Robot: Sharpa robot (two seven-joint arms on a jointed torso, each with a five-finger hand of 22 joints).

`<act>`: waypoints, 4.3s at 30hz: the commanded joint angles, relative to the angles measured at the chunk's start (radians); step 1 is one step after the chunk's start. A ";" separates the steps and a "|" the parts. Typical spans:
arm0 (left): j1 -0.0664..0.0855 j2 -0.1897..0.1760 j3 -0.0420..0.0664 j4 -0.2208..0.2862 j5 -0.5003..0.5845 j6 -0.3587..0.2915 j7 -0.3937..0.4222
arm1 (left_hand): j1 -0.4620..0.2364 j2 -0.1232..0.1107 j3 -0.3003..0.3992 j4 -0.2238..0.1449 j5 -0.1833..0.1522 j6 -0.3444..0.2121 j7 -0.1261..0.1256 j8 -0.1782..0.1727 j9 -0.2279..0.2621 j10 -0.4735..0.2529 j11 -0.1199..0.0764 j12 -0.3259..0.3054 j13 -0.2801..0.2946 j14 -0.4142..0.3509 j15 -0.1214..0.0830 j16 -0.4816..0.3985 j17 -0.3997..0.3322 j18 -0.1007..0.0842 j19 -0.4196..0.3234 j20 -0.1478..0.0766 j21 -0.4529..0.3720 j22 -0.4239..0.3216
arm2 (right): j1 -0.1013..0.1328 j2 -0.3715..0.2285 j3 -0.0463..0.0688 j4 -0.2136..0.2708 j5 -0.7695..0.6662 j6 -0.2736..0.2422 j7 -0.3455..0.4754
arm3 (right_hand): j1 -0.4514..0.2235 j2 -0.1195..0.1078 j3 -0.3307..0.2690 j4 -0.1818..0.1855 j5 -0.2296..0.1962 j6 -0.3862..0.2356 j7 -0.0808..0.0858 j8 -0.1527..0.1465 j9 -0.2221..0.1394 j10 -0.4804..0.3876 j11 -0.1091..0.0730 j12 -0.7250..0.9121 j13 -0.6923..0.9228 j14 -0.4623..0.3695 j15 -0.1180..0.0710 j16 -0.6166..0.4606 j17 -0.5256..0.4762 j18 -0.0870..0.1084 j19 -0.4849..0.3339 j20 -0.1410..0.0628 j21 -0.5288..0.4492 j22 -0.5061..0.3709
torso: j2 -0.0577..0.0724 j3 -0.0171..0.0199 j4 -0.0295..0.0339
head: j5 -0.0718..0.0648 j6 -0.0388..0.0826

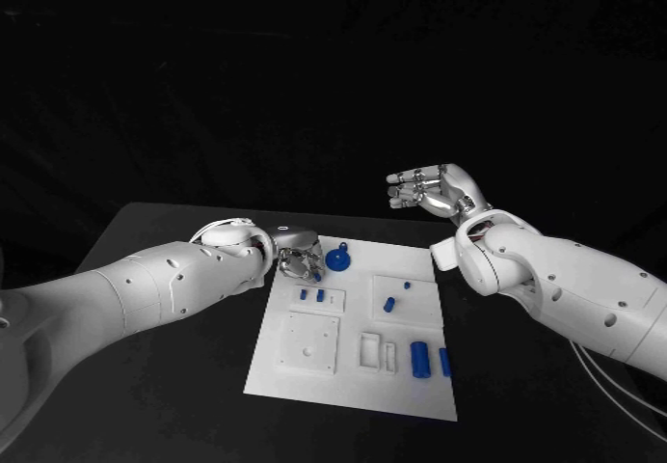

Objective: Assemble the parts on the task board

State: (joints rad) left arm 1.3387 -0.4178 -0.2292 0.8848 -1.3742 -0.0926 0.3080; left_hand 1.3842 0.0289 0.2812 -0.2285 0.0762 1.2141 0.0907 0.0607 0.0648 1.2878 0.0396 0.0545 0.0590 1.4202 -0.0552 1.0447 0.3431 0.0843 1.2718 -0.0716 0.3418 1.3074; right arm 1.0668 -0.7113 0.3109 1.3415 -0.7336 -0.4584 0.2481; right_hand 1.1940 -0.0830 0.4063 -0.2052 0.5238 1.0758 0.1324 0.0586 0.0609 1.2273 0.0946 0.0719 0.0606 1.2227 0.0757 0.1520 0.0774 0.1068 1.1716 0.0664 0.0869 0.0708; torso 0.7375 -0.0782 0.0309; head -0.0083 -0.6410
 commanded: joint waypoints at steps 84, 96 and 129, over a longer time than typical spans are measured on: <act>-0.022 0.047 0.001 -0.040 -0.051 -0.010 -0.091 | 0.008 -0.008 0.009 0.018 -0.004 -0.012 0.005 0.002 0.002 -0.021 0.007 0.004 0.000 -0.008 0.005 0.005 -0.001 0.016 -0.007 0.003 0.011 0.020 | -0.006 0.009 0.002 0.020 0.025 -0.002 0.046 | 0.001 -0.002 0.006 0.002 0.026 -0.003 0.004 0.004 0.002 -0.007 0.000 -0.006 -0.001 0.011 0.002 -0.019 -0.001 -0.004 -0.006 0.003 -0.007 -0.001 | 0.000 -0.0005 0.0027 | -0.016 0.005; -0.022 0.043 0.001 -0.035 -0.072 0.006 -0.126 | 0.008 -0.008 0.010 0.018 -0.005 -0.010 0.005 0.003 0.002 -0.021 0.007 0.004 0.000 -0.008 0.006 0.005 -0.001 0.016 -0.007 0.003 0.011 0.020 | -0.006 0.007 0.002 0.020 0.027 -0.004 0.047 | 0.001 -0.002 0.006 0.001 0.027 -0.002 0.004 0.004 0.002 -0.006 -0.001 -0.006 -0.001 0.011 0.002 -0.019 -0.001 -0.004 -0.006 0.003 -0.007 -0.001 | 0.000 -0.0002 0.0026 | -0.017 0.002; -0.023 0.040 -0.003 -0.014 -0.077 -0.055 -0.132 | -0.005 -0.041 0.020 0.022 -0.015 -0.047 0.011 0.002 0.002 -0.080 0.026 0.004 0.000 -0.021 0.018 0.008 -0.003 0.024 -0.012 0.016 0.009 0.019 | -0.007 0.001 0.002 0.020 0.029 -0.002 0.044 | 0.000 -0.003 0.005 0.002 0.027 -0.004 0.005 0.004 0.002 -0.008 0.000 -0.007 -0.001 0.011 0.003 -0.020 -0.001 -0.005 -0.007 0.003 -0.008 -0.001 | 0.000 0.0000 0.0026 | -0.017 0.001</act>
State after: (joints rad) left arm 1.3176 -0.3771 -0.2318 0.8691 -1.4417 -0.1333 0.1852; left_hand 1.3775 -0.0015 0.2958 -0.2050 0.0647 1.1726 0.1034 0.0668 0.0677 1.2148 0.0664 0.0549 0.0585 1.4041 -0.0391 1.0487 0.3413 0.1011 1.2613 -0.0607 0.3498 1.3075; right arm 1.0609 -0.7102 0.3123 1.3609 -0.7053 -0.4668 0.2828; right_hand 1.1941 -0.0830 0.4087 -0.2027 0.5461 1.0729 0.1355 0.0586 0.0609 1.2239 0.0982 0.0721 0.0603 1.2271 0.0784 0.1354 0.0768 0.1069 1.1683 0.0697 0.0833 0.0712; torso 0.7370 -0.0780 0.0323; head -0.0239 -0.6394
